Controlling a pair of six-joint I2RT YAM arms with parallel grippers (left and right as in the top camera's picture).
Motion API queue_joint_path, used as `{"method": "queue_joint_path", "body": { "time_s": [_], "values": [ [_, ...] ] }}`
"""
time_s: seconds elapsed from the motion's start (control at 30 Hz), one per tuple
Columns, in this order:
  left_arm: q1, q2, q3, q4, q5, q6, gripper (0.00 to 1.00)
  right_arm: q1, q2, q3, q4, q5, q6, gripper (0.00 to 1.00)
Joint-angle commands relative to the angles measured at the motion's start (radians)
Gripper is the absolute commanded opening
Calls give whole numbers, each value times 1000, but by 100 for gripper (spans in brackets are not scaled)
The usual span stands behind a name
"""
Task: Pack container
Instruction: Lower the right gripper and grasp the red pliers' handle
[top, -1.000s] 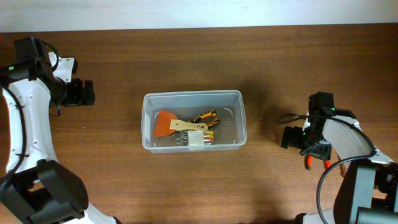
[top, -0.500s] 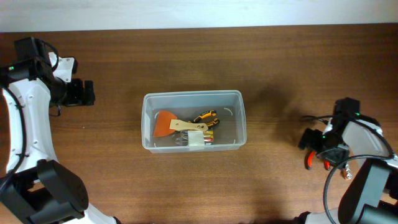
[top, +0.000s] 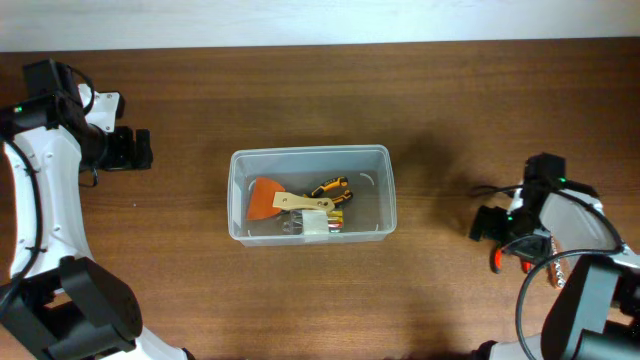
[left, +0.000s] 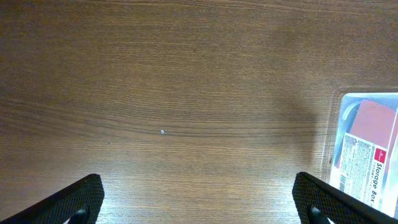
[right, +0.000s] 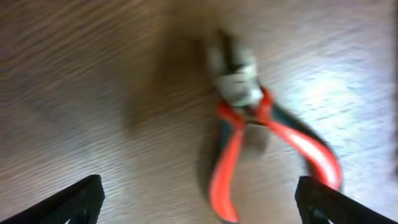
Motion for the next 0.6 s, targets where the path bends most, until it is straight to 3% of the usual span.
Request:
{"method": "queue_joint_path", "body": {
  "time_s": [0.0,0.57],
  "values": [
    [8,9,-5,2,14,-10,99,48,-11,-13,7,5,-6,99],
    [8,9,-5,2,14,-10,99,69,-10,-80,97,25,86,99]
  ]
}}
